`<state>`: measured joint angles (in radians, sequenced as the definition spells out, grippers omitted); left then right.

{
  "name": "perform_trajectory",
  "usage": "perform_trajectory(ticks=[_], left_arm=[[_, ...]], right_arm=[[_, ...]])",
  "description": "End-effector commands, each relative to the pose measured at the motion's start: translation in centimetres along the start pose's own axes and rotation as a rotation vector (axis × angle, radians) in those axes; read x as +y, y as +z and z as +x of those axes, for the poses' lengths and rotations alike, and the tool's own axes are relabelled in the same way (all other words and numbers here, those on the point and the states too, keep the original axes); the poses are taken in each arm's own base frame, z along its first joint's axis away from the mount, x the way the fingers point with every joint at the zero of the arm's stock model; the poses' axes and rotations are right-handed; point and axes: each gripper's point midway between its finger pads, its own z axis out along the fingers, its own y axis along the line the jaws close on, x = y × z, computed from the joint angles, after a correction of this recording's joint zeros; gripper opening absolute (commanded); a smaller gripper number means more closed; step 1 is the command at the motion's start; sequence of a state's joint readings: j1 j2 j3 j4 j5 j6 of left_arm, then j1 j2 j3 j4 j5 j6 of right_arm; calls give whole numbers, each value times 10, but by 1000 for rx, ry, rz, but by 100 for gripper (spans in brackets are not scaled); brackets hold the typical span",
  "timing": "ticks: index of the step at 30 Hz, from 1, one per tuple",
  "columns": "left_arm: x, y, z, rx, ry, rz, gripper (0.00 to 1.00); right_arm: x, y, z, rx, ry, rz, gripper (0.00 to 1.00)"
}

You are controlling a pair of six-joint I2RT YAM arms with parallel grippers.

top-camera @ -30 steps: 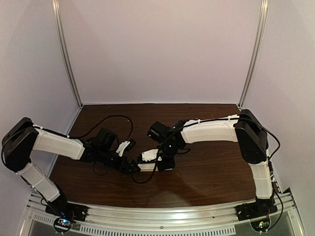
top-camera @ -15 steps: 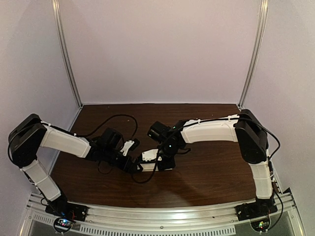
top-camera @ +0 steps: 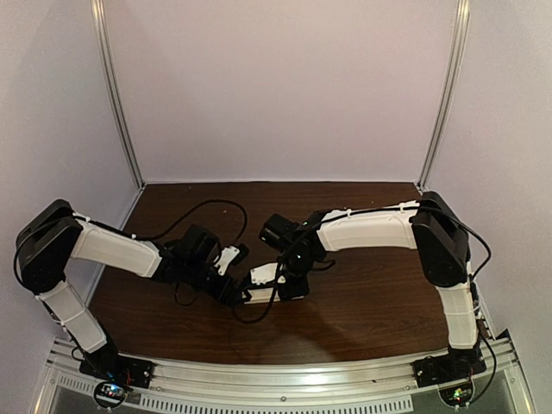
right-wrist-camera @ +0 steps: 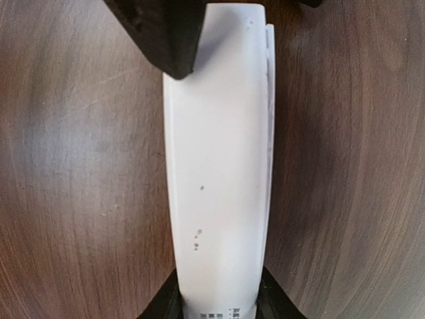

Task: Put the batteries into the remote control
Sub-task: Adjust the battery cover of the remote control without the battery cover.

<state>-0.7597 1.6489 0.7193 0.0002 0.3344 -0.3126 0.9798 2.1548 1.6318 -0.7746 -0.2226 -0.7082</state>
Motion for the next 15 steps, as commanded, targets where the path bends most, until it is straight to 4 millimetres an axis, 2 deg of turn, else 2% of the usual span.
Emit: perform_trajectory(ticks=[1,10,15], left_arm=[[-4,8,12,36,89,-23,71],[-10,3,13,-27,119,10,72],[-10,2,10,-38,105,7,73]], right_arm=[[-7,6,-2,3,16,22,34],[-6,6,0,10,11,22,34],[-5,5,1,12,9,23,39]])
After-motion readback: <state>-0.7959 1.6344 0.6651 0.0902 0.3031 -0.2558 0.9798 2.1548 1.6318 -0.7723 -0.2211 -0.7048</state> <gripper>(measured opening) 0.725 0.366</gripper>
